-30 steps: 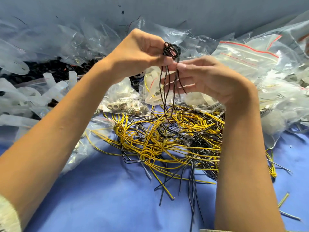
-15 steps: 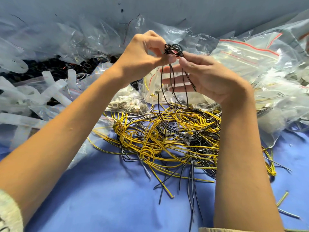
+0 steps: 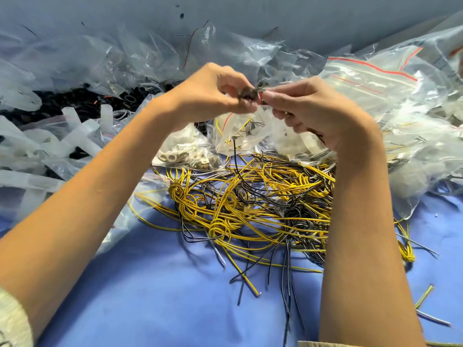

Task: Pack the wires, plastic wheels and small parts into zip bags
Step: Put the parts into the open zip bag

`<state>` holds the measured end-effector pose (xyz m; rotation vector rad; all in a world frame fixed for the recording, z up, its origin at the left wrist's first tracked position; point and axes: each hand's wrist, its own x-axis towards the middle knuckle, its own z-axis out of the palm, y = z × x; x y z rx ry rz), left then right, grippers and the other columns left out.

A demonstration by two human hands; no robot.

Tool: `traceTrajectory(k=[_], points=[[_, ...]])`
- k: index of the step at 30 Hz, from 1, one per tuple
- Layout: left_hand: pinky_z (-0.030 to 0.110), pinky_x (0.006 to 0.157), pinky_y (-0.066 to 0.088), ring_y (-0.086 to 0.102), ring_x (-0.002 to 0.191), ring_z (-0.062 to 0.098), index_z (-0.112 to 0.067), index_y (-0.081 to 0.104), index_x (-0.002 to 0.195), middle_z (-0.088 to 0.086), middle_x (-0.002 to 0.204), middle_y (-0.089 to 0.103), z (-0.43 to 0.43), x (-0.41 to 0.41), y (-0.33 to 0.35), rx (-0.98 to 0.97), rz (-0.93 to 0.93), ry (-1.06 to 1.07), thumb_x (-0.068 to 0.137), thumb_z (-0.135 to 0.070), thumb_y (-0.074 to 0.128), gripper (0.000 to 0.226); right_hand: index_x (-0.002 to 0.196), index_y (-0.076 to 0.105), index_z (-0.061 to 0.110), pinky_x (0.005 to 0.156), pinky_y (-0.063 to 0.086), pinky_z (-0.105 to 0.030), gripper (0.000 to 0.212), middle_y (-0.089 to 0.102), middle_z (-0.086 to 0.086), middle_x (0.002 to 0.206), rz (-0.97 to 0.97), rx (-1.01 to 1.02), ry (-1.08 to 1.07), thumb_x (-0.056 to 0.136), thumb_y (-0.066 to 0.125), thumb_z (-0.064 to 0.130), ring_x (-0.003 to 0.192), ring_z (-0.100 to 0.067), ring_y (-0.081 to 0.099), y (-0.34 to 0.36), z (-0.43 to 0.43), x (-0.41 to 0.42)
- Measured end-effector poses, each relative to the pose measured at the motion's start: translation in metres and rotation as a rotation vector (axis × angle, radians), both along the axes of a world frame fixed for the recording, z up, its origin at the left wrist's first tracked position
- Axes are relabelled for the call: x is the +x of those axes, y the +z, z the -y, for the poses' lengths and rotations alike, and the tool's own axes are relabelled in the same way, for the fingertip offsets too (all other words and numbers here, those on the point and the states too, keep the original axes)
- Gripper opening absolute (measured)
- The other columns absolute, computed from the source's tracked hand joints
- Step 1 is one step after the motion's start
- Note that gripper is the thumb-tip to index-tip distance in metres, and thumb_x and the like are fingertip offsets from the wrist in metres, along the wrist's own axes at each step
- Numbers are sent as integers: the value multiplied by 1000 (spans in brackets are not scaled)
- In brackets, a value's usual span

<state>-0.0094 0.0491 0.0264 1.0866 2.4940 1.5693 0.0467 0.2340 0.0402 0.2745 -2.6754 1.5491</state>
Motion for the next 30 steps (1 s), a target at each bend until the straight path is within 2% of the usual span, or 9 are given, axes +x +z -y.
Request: traceTrajectory(k=[3,6,8,12,16,22,24,26,30], points=[[14,56,41,53,73,9,-35,63,97,-2,86,63,-4,4,-2,-302,-23,-8,77,-22,77,28,87,75,28,40,25,-14,7,51,8,55,-11,152,-122,86,68,26,43,-1,34,4,-4,0],[22,68,45,60,82,14,-25,44,116,0,101,58,-15,4,-7,-397,-79,22,78,-19,77,51,76,70,29,39,27,-13,14,57,9,58,-12,239,-220,88,65,28,46,-2,38,6,-3,-1],[25,74,46,60,85,15,-19,37,115,-2,100,54,-16,2,-9,-402,-127,80,81,-14,73,50,75,69,27,40,30,-12,15,62,11,61,-6,290,-268,89,62,27,48,-2,40,9,-3,-1],[15,67,31,49,79,10,-25,57,100,-8,92,54,-6,-2,-6,-539,-274,133,82,0,58,30,84,72,13,46,35,-17,19,70,4,72,-9,252,-338,90,55,17,48,-2,44,17,-9,1],[2,57,31,46,68,1,-15,60,120,-3,102,58,-11,2,-3,-500,-271,153,77,-2,57,45,100,69,12,39,37,-8,19,72,0,82,25,256,-179,95,51,12,41,4,53,16,-1,10],[24,82,42,48,84,13,-23,51,130,4,108,50,-14,14,7,-456,-333,88,74,0,58,61,90,72,-3,60,46,-30,26,72,-14,78,35,347,-288,81,48,3,60,-18,56,12,22,-10],[22,82,44,50,87,10,-25,52,130,0,107,53,-7,13,13,-422,-330,92,74,1,55,62,93,67,-7,75,56,-36,25,72,-12,79,59,302,-288,83,45,-2,72,-20,69,9,27,-14],[15,79,45,52,86,6,-25,53,129,-5,104,57,2,10,19,-385,-313,109,75,2,55,60,88,61,-2,90,53,-45,15,70,-11,81,106,299,-251,83,47,-5,86,-25,71,4,26,-18],[6,84,42,57,101,6,-21,52,133,-4,111,60,10,12,21,-408,-252,22,76,6,56,63,101,64,-7,96,49,-49,20,67,-20,99,205,468,-199,81,63,-1,100,-32,65,-2,22,-17]])
